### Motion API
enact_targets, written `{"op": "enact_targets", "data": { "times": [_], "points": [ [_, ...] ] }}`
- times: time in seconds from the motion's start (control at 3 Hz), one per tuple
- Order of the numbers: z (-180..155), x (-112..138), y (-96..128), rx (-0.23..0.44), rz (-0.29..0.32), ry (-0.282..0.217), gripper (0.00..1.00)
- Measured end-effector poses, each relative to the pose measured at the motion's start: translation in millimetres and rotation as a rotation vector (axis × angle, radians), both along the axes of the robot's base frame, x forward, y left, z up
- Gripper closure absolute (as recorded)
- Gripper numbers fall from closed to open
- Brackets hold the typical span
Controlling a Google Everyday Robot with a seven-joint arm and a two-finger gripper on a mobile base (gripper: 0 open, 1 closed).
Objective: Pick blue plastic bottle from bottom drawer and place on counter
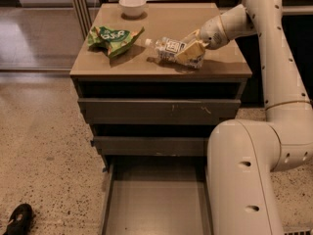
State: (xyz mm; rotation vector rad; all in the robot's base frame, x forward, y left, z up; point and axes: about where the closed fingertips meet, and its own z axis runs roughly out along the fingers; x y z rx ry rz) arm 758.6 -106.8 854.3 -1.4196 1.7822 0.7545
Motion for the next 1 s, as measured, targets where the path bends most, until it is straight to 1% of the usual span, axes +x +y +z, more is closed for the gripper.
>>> {"op": "enact_targets", "data": {
  "times": [0.33, 0.67, 1.0],
  "points": [
    [0.0, 0.0, 0.0, 0.000, 0.000, 0.000, 0.16],
    [0.0, 0.0, 0.0, 0.000, 0.000, 0.000, 0.00],
    [0.0, 0.0, 0.0, 0.000, 0.000, 0.000, 0.00]
  ]
}}
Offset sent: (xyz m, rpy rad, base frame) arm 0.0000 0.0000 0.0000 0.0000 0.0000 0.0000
